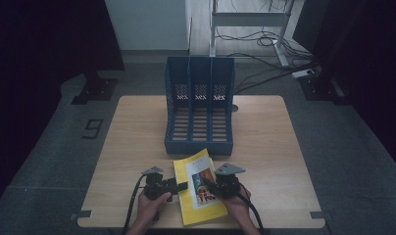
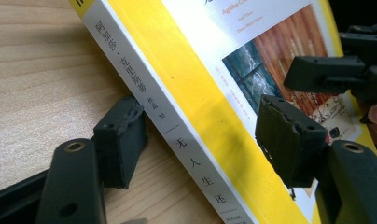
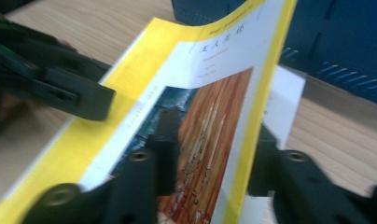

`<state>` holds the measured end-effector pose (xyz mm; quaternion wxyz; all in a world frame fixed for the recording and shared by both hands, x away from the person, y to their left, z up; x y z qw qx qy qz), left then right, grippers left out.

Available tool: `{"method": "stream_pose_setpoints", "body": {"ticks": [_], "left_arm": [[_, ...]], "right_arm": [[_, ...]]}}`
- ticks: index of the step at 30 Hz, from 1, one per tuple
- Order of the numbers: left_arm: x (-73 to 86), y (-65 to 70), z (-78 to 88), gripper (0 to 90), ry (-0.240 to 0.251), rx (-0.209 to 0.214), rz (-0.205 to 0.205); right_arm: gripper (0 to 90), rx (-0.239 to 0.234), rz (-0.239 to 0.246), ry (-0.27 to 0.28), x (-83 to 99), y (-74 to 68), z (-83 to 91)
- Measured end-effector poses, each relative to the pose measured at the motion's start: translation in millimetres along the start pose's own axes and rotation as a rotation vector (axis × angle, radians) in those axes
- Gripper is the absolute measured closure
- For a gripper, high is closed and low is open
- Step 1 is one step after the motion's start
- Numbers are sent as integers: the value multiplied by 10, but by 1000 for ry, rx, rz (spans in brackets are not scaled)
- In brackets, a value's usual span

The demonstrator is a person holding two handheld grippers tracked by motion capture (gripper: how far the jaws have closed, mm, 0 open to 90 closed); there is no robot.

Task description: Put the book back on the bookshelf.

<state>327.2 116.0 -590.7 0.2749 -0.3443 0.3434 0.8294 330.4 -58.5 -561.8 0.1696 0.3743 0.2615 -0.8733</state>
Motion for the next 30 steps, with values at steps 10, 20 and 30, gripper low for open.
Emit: {"method": "stream_pose_setpoints", "body": {"ticks": [10, 20, 30], "left_arm": [[4, -2, 2, 349, -5, -11, -11], [6, 4, -3, 357, -8, -34, -23], [14, -34, 21, 412, 1, -52, -7]], "right_arm": [[364, 85, -12, -96, 116, 176, -88], [379, 44, -97, -126, 143, 220, -104], [403, 33, -101, -114, 163, 127, -130]]}}
Point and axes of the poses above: each handheld gripper's, and its own axes: z roughly backward along the jaws, x roughly out of its underside, y roughly to its right, the point moved 7 cm from there along -z, roughly forward along the jaws, and after that the axes turned 15 degrees about -z, right-handed, at the moved point
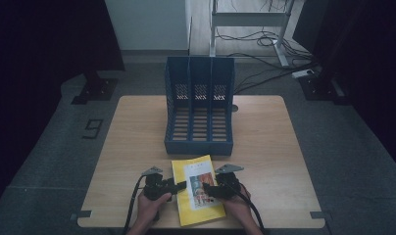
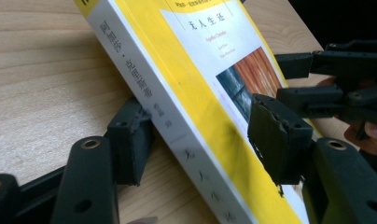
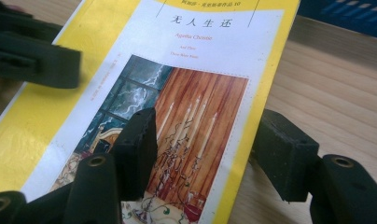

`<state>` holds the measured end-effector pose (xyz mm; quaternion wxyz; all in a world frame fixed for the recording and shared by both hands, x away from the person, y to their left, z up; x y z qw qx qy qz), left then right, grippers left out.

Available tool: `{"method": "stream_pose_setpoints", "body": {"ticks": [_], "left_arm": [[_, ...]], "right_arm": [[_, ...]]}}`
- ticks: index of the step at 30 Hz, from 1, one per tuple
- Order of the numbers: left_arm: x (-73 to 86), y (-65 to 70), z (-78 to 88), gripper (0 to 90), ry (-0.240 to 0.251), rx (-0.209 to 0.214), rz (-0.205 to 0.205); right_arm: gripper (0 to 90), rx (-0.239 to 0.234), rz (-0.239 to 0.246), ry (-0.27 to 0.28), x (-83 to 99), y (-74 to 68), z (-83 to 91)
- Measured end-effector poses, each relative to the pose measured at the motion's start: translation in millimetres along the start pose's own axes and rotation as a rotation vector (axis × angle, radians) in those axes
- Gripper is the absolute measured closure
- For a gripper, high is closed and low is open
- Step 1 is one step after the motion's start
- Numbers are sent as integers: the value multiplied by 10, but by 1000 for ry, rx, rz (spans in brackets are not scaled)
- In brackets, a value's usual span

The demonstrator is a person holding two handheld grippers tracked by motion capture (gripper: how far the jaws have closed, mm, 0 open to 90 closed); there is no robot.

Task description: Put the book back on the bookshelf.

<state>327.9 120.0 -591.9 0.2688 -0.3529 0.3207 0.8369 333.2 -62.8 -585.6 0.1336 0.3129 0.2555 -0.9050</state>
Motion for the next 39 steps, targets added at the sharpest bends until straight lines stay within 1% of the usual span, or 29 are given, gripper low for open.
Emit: {"method": "stream_pose_setpoints", "body": {"ticks": [2, 4, 7, 9, 12, 15, 18, 21, 25, 27, 30, 34, 36, 39], "left_arm": [[5, -25, 23, 450, -1, -15, 6], [12, -41, 38, 474, -1, -12, 12], [16, -45, 47, 484, -5, -10, 7], [15, -45, 53, 493, 2, -8, 9], [-2, -50, 94, 537, 21, 14, 15], [-22, -46, 133, 579, 41, 35, 14], [-38, -32, 162, 601, 54, 46, 3], [-68, -7, 208, 617, 80, 37, -13], [-159, 47, 319, 638, 116, 10, -72], [-199, 59, 375, 653, 132, 14, -85], [-236, 54, 445, 676, 149, 30, -92], [-242, 24, 481, 686, 152, 40, -81], [-240, 19, 485, 688, 154, 47, -77], [-243, 23, 489, 690, 159, 50, -77]], "right_arm": [[404, -6, 8, 2, 8, -35, -11], [406, -11, 13, 0, 11, -51, -16], [407, -10, 21, 4, 12, -58, -17], [408, -7, 25, 8, 13, -65, -15], [423, -4, 31, 21, 11, -71, -7], [436, -13, 28, 35, 1, -77, 10], [444, -23, 31, 45, -13, -86, 29], [460, -41, 31, 66, -33, -104, 63], [480, -84, 36, 107, -78, -157, 134], [481, -100, 43, 120, -97, -194, 171], [479, -104, 69, 138, -118, -246, 212], [478, -109, 86, 141, -120, -294, 229], [475, -114, 88, 140, -119, -295, 221], [462, -117, 77, 128, -110, -273, 200]]}}
Point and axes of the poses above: each handheld gripper's, and its own axes: z roughly backward along the jaws, x roughly out of its underside, y roughly to its right, the point moved 7 cm from there along -z, roughly forward along the jaws, and after that the axes turned 15 degrees about -z, right-handed, at the moved point
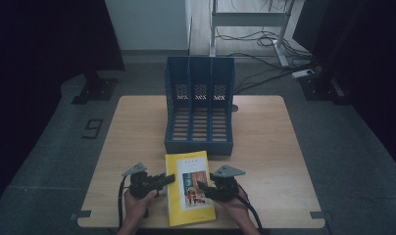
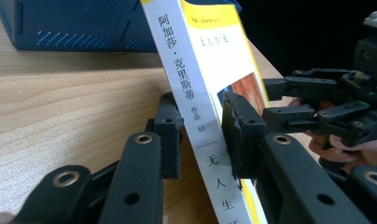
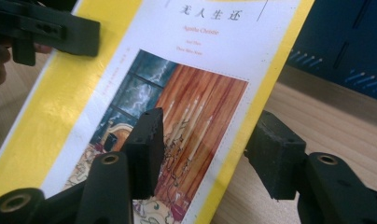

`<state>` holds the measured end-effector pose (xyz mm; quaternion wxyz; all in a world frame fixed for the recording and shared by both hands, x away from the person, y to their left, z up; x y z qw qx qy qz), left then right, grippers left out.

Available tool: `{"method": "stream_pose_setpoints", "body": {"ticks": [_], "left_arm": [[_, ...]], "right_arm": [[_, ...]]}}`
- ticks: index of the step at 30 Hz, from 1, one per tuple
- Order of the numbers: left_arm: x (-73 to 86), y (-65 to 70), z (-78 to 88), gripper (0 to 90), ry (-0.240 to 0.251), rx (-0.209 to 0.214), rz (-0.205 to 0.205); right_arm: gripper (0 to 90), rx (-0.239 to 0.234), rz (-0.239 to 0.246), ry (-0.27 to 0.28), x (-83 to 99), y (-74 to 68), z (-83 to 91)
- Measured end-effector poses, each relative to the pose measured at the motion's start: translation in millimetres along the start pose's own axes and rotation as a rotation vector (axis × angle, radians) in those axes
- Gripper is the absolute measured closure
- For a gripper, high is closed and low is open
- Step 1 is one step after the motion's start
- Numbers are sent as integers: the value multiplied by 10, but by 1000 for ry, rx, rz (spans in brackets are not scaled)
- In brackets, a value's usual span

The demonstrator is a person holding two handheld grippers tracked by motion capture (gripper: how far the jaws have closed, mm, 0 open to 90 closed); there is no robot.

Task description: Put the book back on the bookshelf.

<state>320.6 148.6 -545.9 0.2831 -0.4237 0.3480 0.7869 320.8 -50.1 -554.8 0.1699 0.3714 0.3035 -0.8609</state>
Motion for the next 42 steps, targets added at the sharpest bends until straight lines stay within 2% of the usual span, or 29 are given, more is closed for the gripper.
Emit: {"method": "stream_pose_setpoints", "body": {"ticks": [4, 6, 10, 14, 18, 22, 26, 33, 35, 37, 38, 40, 41, 42], "left_arm": [[-7, 11, 6, 695, 9, 8, -8], [-14, 24, 10, 696, 16, 9, -17], [-53, 97, 29, 699, 38, 13, -68], [-75, 141, 40, 703, 53, 26, -95], [-69, 140, 32, 702, 50, 31, -92], [-65, 126, 42, 702, 50, 30, -86], [-69, 123, 44, 703, 55, 27, -77], [-61, 112, 31, 689, 45, 30, -61], [-55, 110, 24, 689, 41, 28, -61], [-47, 105, 17, 694, 39, 28, -58], [-45, 106, 16, 699, 43, 29, -57], [-51, 123, 16, 702, 49, 31, -62], [-55, 132, 17, 702, 51, 33, -66], [-57, 137, 19, 702, 51, 33, -68]], "right_arm": [[423, -6, -41, -34, 34, 56, -42], [393, -2, -45, -45, 52, 72, -66], [355, -23, -51, -57, 68, 62, -95], [332, -49, -76, -67, 74, 56, -107], [339, -56, -79, -69, 86, 68, -126], [401, -50, -93, -61, 80, 76, -116], [485, -65, -122, -21, 21, 83, -41], [576, -96, -76, 18, -42, -6, 33], [541, -73, -50, 10, -33, -8, 20], [445, -48, -44, -10, -14, 6, -10], [378, -18, -27, -22, 3, 25, -33], [307, 61, 25, -45, 55, 70, -91], [259, 67, 30, -59, 84, 78, -121], [233, 57, 11, -72, 102, 82, -146]]}}
Point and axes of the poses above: each handheld gripper's, and its own axes: z roughly backward along the jaws, x roughly out of its underside, y roughly to its right, the point moved 7 cm from there along -z, roughly forward along the jaws, and after that the axes turned 15 degrees about -z, right-handed, at the moved point
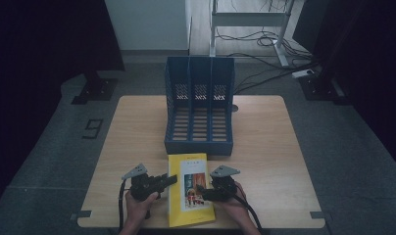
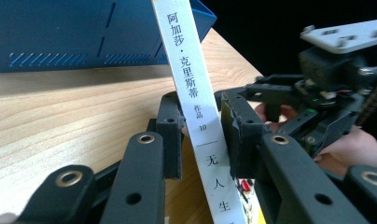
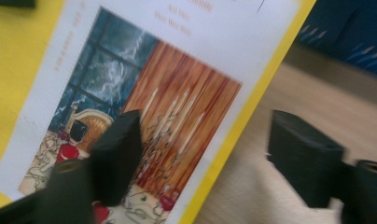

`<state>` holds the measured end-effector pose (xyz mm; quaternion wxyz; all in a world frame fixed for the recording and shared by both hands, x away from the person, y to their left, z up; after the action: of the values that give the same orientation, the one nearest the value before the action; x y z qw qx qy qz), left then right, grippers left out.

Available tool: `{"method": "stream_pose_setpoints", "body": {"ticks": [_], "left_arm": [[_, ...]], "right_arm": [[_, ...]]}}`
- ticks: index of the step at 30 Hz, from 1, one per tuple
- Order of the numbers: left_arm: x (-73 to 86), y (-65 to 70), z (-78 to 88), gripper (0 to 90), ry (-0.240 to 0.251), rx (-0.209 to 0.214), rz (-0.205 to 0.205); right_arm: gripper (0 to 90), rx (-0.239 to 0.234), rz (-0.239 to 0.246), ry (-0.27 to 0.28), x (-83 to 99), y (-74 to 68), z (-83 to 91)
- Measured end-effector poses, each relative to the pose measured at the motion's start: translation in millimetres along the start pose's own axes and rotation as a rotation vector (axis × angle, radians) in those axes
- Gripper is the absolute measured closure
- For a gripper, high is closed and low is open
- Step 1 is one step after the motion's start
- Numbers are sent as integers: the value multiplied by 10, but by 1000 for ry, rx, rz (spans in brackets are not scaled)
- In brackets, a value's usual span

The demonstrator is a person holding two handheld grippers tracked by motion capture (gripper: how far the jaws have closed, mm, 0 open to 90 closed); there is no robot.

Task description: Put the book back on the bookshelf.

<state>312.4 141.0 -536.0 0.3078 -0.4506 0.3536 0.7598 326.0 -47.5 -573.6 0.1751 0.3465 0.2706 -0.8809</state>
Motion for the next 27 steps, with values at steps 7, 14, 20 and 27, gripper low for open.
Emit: {"method": "stream_pose_setpoints", "body": {"ticks": [7, 14, 20, 27], "left_arm": [[-9, 17, -1, 701, 7, 22, -1], [-26, 11, 16, 689, 9, 45, 16], [-52, 12, 41, 685, 15, 45, 21], [-64, 45, 39, 699, 10, 27, 2]], "right_arm": [[261, -94, -65, -29, 16, -45, -39], [298, -92, -72, 0, -5, -60, 3], [320, -83, -40, 27, -31, -110, 37], [379, -127, 5, 65, -66, -251, 95]]}}
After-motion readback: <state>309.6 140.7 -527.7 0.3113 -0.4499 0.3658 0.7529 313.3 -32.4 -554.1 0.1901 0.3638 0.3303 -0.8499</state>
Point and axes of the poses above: each handheld gripper's, and its own axes: z roughly backward along the jaws, x roughly out of its underside, y roughly to its right, the point moved 7 cm from there along -z, roughly forward along the jaws, and after that the axes turned 15 degrees about -z, right-handed, at the moved point
